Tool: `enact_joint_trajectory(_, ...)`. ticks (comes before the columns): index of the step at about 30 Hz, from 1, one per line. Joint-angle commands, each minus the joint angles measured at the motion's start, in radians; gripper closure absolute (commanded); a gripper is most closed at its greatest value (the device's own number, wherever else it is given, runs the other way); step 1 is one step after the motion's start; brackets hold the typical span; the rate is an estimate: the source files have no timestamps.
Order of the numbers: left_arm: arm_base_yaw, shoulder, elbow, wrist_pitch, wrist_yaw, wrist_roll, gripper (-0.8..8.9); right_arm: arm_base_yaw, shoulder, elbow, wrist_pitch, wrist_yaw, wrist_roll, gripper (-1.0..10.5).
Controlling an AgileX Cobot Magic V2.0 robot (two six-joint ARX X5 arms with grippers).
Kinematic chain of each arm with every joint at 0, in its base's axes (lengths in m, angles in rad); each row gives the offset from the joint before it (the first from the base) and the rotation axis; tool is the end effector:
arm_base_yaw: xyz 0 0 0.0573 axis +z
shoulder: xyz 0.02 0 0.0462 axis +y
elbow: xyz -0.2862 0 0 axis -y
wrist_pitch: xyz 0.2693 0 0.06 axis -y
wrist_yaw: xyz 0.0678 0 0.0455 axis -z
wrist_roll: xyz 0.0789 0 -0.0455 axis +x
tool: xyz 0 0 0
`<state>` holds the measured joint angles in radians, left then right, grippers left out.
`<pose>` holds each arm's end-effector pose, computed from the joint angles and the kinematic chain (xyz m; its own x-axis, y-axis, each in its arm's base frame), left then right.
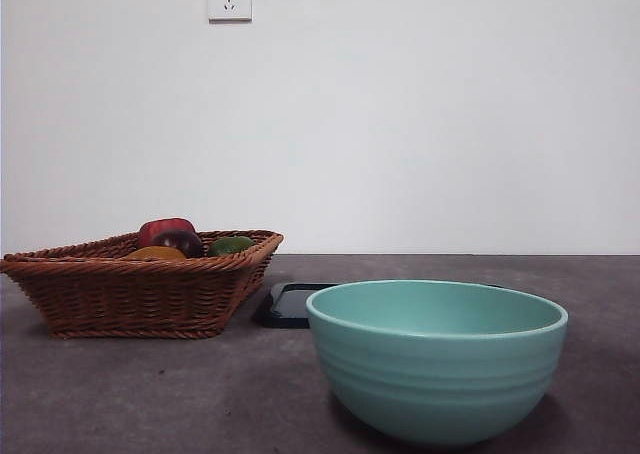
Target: Pick up the wifruite, put it on the bowl, pick up the plate, put it on desk
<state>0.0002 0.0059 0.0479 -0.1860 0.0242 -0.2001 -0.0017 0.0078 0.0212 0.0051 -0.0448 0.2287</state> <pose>0.1455 -0.0019 0.1554 0.9894 -0.0240 -0.1435 -0.0053 0.9798 -0.2001 0.1489 0.0033 0.1720 0.9989 0.0431 0.0185 -0.0462 0.9731 0.2259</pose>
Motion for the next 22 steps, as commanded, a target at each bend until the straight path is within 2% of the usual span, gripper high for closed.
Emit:
enact_joint_trajectory(1,-0.003,0.007,0.043,0.014,-0.002,-0.059,7.98,0.000,0.023,0.051,-0.033,-0.008,0.104,9.4)
enact_joint_trajectory(10,-0.032,0.126,0.243,0.000,0.003,-0.078,7.98,0.000,0.200,0.290,-0.144,-0.042,0.138,9.4)
enact_joint_trajectory(15,-0.097,0.191,0.361,-0.102,0.038,-0.082,7.98,0.000,0.303,0.460,-0.262,-0.177,0.138,9.4)
enact_joint_trajectory(19,-0.122,0.246,0.455,-0.158,0.130,-0.077,7.98,0.004,0.397,0.600,-0.395,-0.295,0.137,9.4)
enact_joint_trajectory(22,-0.126,0.297,0.526,-0.209,0.204,-0.055,7.98,0.031,0.450,0.665,-0.434,-0.347,0.137,9.4)
